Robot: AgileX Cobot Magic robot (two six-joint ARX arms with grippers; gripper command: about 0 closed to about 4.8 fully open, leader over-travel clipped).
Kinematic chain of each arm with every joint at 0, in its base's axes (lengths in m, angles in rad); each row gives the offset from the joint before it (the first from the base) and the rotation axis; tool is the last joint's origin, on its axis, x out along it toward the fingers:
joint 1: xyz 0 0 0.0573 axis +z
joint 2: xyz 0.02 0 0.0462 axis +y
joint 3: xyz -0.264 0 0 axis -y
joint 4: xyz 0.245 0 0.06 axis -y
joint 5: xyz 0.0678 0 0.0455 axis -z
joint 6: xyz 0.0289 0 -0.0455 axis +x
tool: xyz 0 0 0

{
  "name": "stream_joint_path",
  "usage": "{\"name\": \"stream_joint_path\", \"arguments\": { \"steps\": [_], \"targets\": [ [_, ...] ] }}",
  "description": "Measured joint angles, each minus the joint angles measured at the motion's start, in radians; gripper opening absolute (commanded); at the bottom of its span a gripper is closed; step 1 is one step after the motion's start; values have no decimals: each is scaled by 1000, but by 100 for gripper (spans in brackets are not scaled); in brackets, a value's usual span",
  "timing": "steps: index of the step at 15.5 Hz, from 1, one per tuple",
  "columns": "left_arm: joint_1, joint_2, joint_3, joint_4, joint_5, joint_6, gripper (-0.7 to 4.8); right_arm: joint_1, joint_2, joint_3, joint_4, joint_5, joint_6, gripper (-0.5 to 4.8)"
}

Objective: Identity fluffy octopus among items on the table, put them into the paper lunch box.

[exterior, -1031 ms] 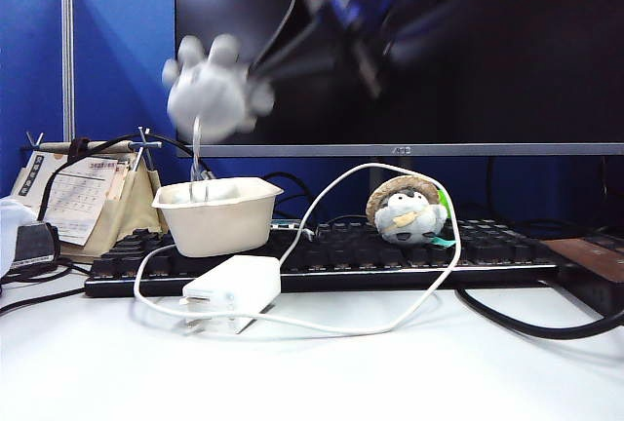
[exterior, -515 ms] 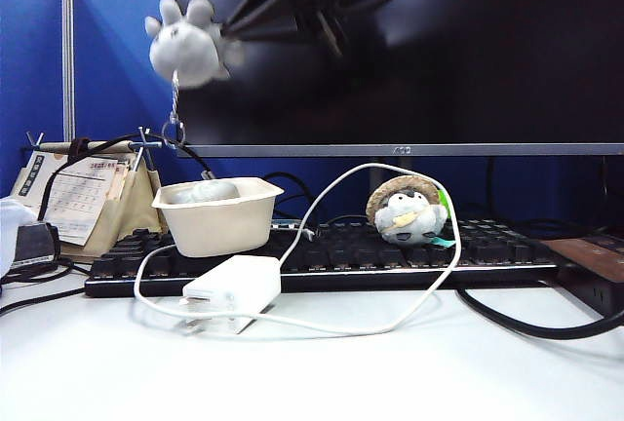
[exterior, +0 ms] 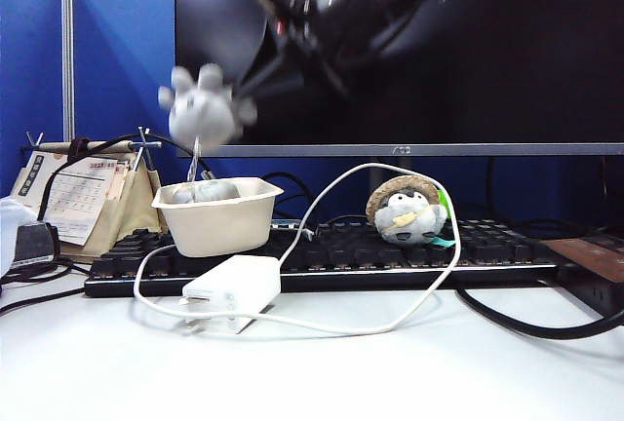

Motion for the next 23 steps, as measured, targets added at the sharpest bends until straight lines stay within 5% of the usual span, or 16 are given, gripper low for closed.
{"name": "stream_joint_path", "arguments": {
  "steps": [11, 12, 13, 15, 23],
  "targets": [
    [0, 0, 0, 1, 0, 3, 30, 14, 69, -1, -69, 79, -2, -5],
    [0, 0, 0, 2, 0, 18, 30, 22, 69, -1, -72, 80, -2, 5],
    [0, 0, 0, 3, 0, 45, 30, 32, 69, -1, -71, 84, -2, 93],
    [0, 0, 0, 6, 0, 84, 30, 61, 69, -1, -71, 147, -1, 188],
    [0, 0, 0, 10, 0, 255, 30, 63, 69, -1, -71, 224, -2, 204]
  ]
}}
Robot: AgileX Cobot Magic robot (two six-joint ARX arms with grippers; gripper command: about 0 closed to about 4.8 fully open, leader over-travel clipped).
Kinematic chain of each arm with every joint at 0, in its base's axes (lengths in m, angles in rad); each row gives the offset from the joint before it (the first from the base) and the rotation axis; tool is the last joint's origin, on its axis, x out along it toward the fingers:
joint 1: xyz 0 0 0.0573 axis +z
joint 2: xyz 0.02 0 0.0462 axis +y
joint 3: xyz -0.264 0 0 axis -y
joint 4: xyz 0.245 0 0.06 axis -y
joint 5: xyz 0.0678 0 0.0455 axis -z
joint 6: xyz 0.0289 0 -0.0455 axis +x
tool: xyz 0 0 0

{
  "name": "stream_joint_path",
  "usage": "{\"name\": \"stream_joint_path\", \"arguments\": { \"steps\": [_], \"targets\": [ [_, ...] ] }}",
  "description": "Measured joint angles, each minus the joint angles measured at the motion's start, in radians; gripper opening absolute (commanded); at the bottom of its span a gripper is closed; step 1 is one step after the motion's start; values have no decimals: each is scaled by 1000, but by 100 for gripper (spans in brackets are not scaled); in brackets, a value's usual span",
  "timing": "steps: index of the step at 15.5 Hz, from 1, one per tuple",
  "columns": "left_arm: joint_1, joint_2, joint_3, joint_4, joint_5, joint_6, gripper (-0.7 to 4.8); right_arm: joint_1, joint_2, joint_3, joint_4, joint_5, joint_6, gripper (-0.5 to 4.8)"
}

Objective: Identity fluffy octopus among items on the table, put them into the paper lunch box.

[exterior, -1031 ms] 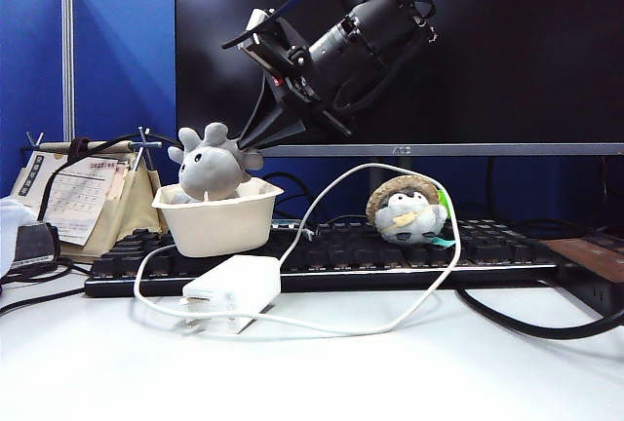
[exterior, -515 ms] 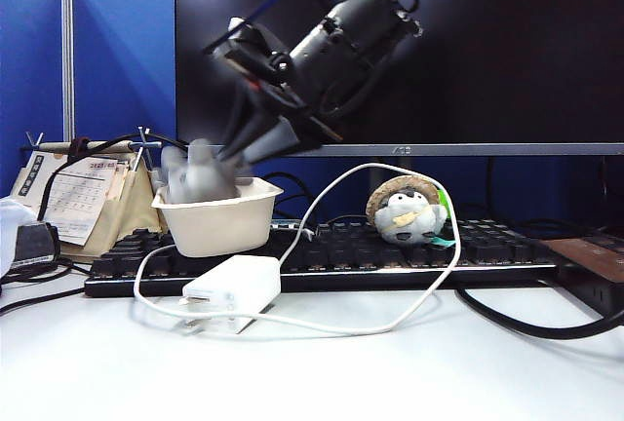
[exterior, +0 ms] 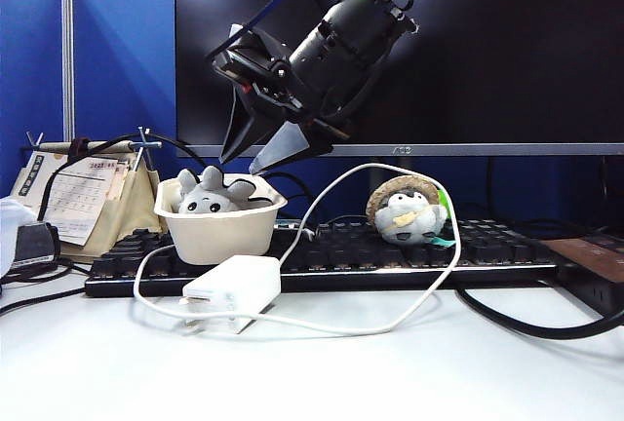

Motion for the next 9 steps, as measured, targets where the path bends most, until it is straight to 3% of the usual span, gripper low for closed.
{"name": "stream_joint_path", "arguments": {
  "steps": [9],
  "targets": [
    [0, 0, 0, 116, -14, 58, 30, 0, -7, 2, 0, -7, 0, 204]
  ]
}}
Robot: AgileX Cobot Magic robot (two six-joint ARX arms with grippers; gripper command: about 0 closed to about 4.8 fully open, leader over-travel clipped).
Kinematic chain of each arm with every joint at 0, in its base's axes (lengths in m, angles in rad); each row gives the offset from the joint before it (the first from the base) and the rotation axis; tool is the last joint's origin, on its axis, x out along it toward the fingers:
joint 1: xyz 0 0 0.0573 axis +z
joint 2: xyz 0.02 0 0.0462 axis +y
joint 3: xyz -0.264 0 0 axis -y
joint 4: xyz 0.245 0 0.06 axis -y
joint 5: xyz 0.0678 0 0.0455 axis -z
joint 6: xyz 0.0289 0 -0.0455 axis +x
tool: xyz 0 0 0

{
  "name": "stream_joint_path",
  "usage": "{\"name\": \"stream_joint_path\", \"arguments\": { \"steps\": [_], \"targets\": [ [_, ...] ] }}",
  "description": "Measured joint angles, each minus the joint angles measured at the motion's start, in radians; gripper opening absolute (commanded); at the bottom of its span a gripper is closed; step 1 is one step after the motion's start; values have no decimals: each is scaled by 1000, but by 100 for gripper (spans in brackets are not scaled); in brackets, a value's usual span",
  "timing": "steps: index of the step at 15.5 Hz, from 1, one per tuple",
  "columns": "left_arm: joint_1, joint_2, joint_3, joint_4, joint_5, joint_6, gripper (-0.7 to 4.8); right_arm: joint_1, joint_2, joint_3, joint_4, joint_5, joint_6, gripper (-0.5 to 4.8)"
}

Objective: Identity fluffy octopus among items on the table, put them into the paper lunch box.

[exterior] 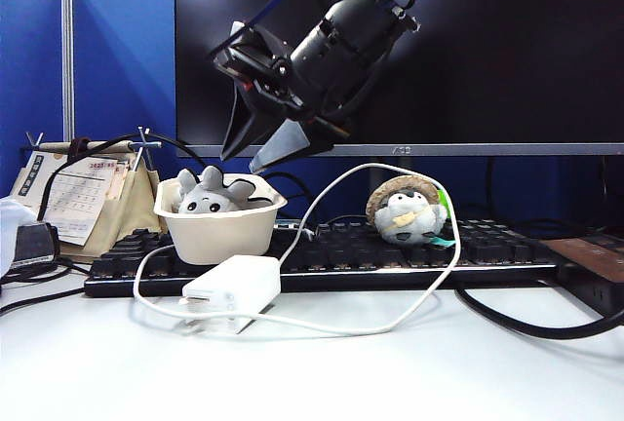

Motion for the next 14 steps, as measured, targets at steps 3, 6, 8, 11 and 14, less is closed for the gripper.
{"name": "stream_joint_path", "arguments": {
  "steps": [3, 6, 8, 11, 14],
  "targets": [
    [0, 0, 0, 0, -2, 0, 30, 0, -31, 1, 0, 0, 0, 203],
    [0, 0, 0, 0, -3, 0, 30, 0, -104, 1, -10, 0, 0, 203],
    [0, 0, 0, 0, -3, 0, 30, 0, -191, 1, -47, 0, 0, 203],
    [0, 0, 0, 0, -3, 0, 30, 0, -319, 3, -175, 0, 0, 203],
    [0, 0, 0, 12, -3, 0, 30, 0, -477, 3, -292, 0, 0, 203]
  ]
}}
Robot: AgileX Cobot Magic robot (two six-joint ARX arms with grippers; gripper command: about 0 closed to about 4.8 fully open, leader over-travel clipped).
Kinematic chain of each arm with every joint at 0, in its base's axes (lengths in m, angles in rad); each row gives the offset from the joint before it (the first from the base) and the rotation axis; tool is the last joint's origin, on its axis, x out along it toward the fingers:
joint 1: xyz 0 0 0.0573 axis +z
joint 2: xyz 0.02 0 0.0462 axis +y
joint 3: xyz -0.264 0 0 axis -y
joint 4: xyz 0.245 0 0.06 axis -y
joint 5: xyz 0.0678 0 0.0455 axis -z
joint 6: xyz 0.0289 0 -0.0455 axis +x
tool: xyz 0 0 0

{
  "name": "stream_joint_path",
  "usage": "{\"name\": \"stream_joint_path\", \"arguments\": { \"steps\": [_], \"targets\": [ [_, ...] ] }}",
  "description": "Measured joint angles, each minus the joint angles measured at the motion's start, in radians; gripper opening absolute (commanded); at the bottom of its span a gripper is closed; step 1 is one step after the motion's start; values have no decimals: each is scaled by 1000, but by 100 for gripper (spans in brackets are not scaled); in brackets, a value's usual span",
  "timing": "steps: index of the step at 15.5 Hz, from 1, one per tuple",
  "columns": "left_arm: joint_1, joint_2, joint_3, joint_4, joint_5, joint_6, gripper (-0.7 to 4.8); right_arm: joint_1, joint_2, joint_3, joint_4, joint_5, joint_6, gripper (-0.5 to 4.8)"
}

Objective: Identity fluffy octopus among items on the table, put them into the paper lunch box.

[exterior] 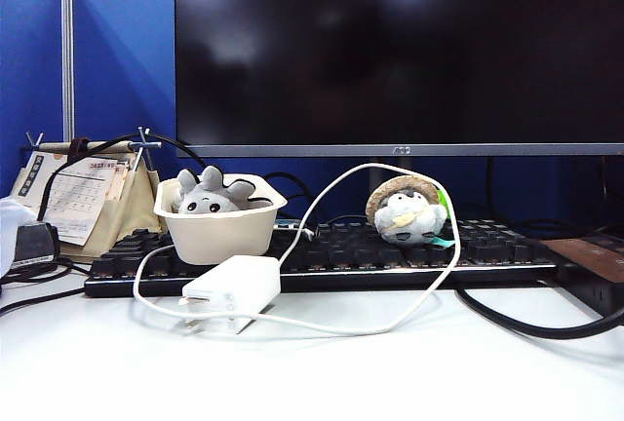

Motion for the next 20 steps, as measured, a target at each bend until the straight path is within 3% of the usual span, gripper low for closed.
{"name": "stream_joint_path", "arguments": {
  "steps": [3, 9, 13, 20],
  "targets": [
    [0, 0, 0, 0, 0, 0, 30, 0, -138, 0, -74, 13, 0, 203],
    [0, -4, 0, 0, 8, -10, 30, 0, -363, 4, -375, 149, 0, 203],
    [0, -41, 14, 5, 45, -36, 30, 0, -479, 2, -492, 157, 0, 203],
    [0, -296, 21, 90, 53, -123, 30, 0, -710, -2, -653, 157, 24, 203]
  ]
}}
